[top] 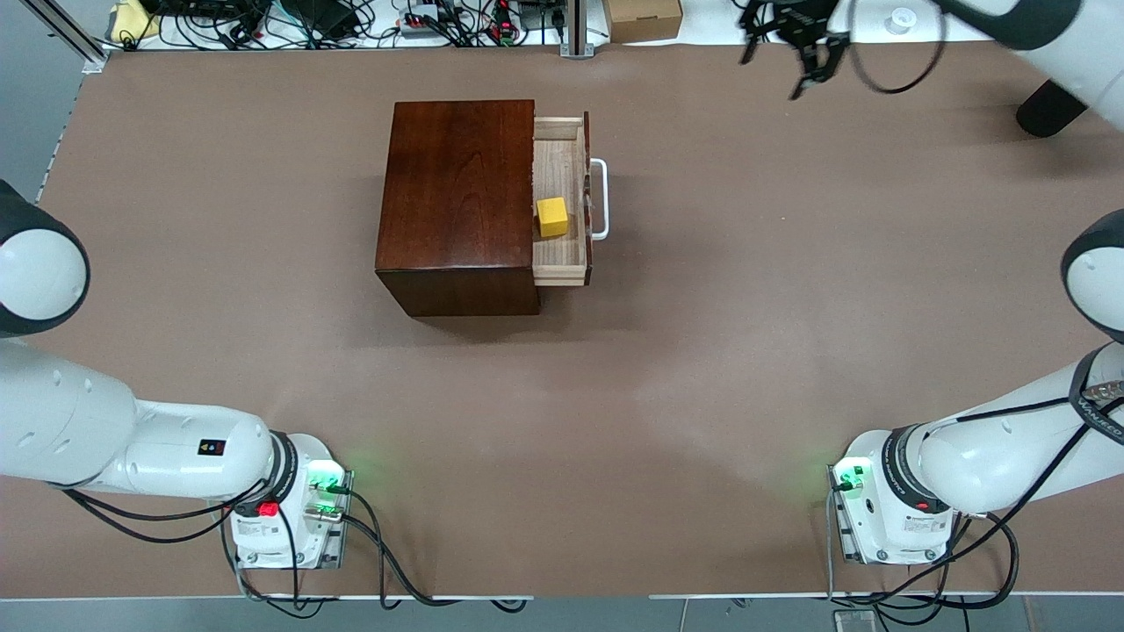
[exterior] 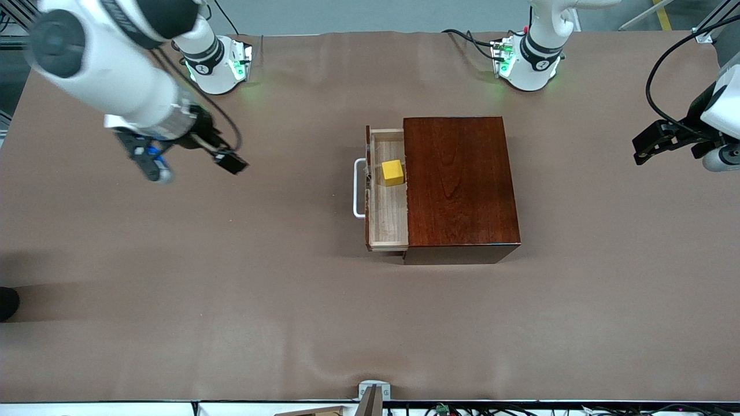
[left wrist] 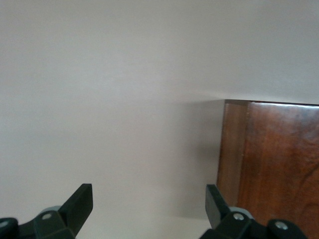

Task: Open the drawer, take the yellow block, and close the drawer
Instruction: 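Reach the right gripper down into the drawer over the yellow cube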

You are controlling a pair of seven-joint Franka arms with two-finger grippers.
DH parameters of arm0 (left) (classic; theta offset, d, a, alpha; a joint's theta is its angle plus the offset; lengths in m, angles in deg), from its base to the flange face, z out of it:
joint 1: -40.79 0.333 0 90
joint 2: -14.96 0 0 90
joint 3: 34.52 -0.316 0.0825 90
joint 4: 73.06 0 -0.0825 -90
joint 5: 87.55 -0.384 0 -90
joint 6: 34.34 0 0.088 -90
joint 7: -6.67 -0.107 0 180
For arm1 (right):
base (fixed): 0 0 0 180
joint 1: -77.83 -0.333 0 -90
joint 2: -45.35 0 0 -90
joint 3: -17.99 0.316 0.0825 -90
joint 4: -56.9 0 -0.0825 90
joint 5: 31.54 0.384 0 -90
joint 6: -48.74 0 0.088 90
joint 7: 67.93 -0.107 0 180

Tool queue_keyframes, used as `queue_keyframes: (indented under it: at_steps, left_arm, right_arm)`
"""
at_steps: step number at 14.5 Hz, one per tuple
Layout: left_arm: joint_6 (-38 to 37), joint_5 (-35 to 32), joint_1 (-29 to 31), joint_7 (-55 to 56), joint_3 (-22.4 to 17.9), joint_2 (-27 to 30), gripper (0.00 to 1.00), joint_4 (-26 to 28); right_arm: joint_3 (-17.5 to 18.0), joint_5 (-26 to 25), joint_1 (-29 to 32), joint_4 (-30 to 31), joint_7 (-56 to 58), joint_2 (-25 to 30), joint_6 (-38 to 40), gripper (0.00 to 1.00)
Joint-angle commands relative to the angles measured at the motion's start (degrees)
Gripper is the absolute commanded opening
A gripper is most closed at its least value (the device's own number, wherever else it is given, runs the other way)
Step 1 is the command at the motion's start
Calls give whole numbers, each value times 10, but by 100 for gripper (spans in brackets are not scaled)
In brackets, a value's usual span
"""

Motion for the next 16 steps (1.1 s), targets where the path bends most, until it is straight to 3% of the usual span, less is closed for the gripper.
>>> queue_keyframes:
  at_steps: [1, 16]
  left_arm:
    - [-2, 26, 4, -13, 1, 15, 100, 11]
    - [-15, 25, -2, -13, 9, 23, 100, 14]
  right_arm:
    - [-4, 7, -32, -9, -69, -19, -26, 100]
    - [-5, 0, -166, -9, -312, -112, -168, 100]
